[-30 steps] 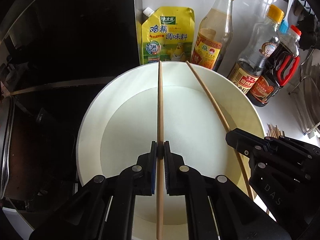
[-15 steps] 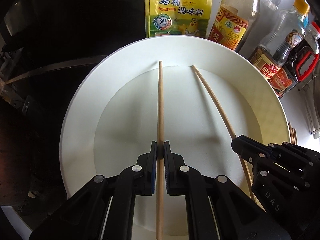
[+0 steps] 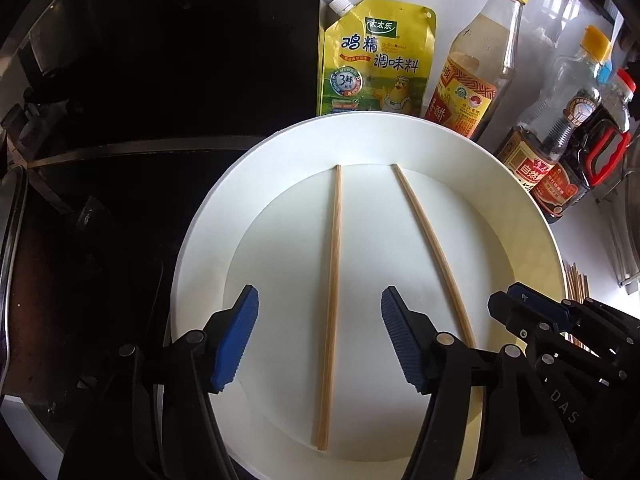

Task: Organize utensils
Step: 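Open the left tool over the basin while the right tool releases its chopstick, then move both open tools back from the basin to the chopstick pile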

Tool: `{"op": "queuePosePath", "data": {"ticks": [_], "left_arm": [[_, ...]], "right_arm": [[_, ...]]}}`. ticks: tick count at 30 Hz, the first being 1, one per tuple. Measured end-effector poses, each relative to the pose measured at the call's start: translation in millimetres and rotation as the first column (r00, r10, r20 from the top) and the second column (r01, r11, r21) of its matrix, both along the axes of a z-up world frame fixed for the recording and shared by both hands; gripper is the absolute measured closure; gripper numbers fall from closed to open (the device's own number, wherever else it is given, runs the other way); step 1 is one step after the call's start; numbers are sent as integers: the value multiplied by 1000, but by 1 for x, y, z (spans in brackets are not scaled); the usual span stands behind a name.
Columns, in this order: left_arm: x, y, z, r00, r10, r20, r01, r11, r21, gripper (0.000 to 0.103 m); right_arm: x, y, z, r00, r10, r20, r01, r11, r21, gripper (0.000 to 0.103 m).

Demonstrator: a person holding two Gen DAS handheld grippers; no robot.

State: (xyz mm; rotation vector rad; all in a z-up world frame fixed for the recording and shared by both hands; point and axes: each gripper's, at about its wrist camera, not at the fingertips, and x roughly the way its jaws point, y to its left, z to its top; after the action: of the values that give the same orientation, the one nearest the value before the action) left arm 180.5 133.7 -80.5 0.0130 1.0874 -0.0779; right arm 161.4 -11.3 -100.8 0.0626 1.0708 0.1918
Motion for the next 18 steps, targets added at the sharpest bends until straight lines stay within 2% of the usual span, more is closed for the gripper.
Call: {"op": "queuePosePath", "data": {"ticks": [7, 10, 18], "left_arm": [[-26, 1, 14, 1000, -10, 26, 9, 1000, 5, 33], [-39, 2, 20, 999, -12, 38, 12, 1000, 7, 31], [-74, -4, 35, 998, -19, 64, 19, 1000, 9, 25]], "right_arm": [[-26, -5, 13, 1000, -6, 29, 6, 1000, 9, 74], [-40, -8, 16, 999, -15, 40, 14, 1000, 14, 73], [-85, -29, 26, 998, -34, 62, 32, 999, 25, 65]]}}
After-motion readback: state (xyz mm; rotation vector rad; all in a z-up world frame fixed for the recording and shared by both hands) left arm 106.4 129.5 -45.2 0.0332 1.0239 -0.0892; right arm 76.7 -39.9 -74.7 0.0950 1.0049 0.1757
